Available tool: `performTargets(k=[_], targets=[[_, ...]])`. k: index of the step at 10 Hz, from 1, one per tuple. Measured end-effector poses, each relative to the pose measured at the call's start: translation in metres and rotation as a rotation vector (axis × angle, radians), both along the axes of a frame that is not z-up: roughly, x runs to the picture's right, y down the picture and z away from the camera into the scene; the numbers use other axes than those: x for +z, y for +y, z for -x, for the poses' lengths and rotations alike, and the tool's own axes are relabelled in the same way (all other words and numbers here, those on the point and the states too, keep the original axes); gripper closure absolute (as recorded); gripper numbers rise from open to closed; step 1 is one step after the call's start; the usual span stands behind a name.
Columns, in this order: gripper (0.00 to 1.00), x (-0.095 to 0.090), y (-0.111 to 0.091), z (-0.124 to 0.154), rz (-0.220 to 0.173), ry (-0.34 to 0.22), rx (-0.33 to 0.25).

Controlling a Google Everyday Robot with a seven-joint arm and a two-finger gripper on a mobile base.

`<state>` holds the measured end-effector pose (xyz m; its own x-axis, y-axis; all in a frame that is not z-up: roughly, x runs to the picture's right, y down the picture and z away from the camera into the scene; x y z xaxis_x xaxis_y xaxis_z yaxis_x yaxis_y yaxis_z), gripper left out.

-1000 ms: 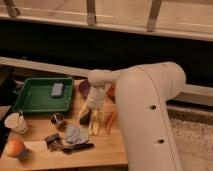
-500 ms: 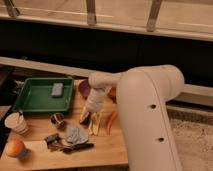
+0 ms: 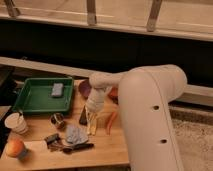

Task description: Place banana in purple bowl

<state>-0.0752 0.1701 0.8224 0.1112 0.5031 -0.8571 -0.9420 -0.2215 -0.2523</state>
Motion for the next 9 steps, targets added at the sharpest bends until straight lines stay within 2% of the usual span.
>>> performTargets(k=[3, 5, 7, 9], targets=[[1.0, -0.01, -0.022, -0.01, -0.052, 0.016, 0.025], [1.0, -0.026, -0.051, -0.018, -0.121, 0.028, 0.048], [1.0, -0.046, -0.092, -0.027, -0.214, 0.035, 0.068], [1.0, -0.061, -0.133, -0.024, -0.296, 0.018, 0.075]])
